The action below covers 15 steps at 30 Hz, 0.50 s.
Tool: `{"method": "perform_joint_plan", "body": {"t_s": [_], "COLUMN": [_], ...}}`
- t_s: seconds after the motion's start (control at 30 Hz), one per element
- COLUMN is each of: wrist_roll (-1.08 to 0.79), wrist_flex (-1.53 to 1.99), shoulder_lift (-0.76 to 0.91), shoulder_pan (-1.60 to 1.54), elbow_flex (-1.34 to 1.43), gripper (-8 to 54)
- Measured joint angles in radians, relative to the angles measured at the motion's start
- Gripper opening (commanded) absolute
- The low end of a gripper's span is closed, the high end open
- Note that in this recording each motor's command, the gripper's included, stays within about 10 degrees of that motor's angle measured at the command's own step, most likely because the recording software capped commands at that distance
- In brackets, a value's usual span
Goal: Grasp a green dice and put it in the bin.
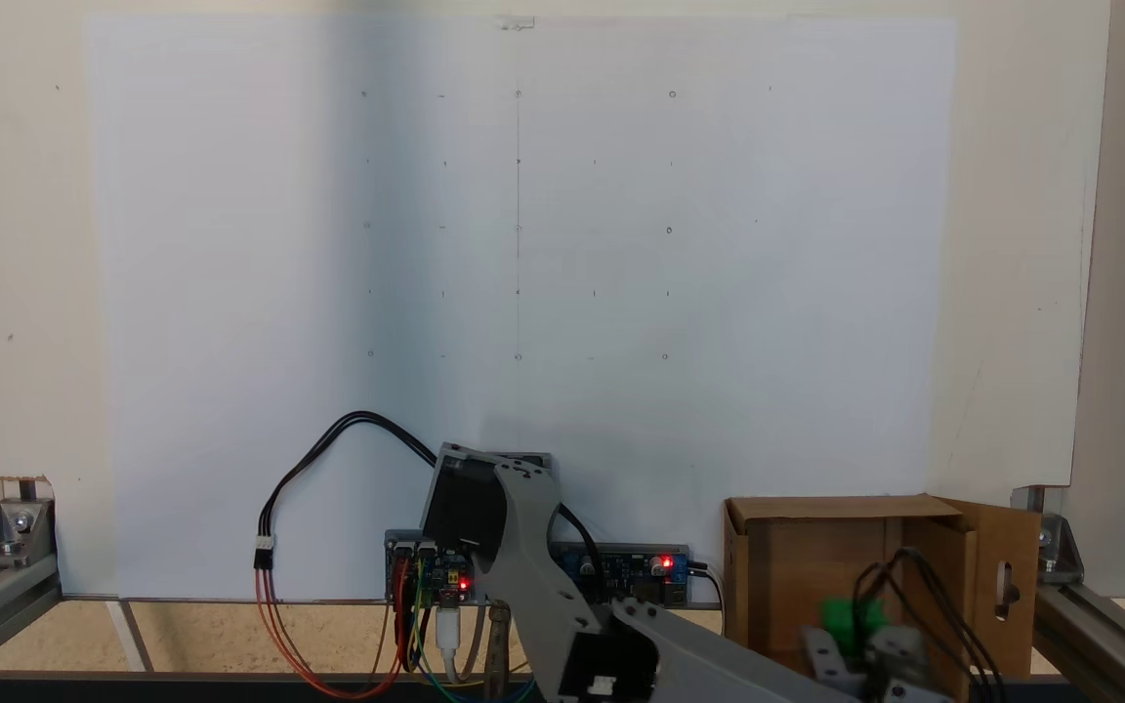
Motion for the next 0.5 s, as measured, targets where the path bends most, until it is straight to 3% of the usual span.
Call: {"method": "perform_joint_plan", "body": {"t_s": [0.13,0.2,0.23,0.3,0.4,0.5], "wrist_roll": [-0.023,-0.028,-0.028,-0.028,-0.028,-0.029], "wrist_flex": [-0.133,-0.202,-0.215,-0.23,-0.244,-0.259], "shoulder_lift": [-0.006,-0.006,-0.009,-0.011,-0.011,-0.011], "shoulder_pan": [0.006,0.008,0.011,0.011,0.011,0.011], "elbow_flex": [0.193,0.192,0.192,0.204,0.206,0.206], "gripper": [11.5,24.9,28.7,29.2,40.8,41.9]}}
